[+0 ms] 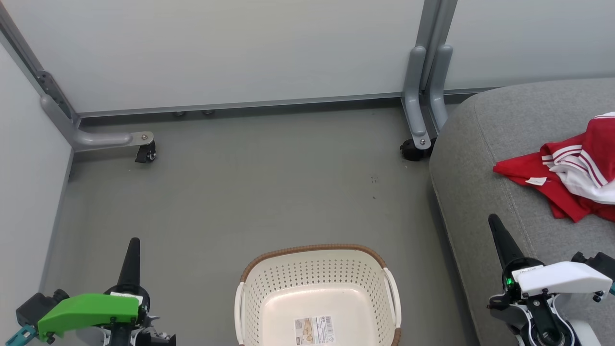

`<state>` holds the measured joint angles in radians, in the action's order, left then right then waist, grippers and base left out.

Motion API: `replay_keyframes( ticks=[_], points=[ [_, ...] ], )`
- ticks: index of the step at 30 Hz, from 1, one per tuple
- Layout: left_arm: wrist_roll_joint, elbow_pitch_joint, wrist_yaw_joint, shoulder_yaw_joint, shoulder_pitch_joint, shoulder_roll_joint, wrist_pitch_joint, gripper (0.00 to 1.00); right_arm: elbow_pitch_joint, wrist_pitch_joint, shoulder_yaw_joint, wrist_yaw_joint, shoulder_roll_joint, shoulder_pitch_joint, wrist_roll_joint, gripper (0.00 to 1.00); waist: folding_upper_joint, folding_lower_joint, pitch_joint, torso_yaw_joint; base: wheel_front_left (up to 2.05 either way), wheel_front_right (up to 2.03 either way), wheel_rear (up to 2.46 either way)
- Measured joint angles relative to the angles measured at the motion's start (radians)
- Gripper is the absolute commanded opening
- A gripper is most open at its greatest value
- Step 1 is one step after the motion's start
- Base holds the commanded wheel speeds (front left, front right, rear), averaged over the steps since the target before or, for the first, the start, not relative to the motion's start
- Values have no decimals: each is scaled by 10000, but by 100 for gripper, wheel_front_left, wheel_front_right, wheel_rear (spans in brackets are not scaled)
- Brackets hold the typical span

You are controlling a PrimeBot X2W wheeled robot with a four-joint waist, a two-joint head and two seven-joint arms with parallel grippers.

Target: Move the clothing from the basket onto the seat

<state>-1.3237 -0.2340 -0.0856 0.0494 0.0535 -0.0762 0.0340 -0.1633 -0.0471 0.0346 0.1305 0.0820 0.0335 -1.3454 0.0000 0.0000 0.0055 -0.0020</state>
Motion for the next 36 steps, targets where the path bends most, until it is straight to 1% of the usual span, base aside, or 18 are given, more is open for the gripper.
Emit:
replay_keyframes(
  ticks=[36],
  points=[
    [-2579,-100,-385,552,418,222,704,0,-723,-305,351,0,-33,593,-2669,0,0,0,-21,17,0,0,0]
  ],
)
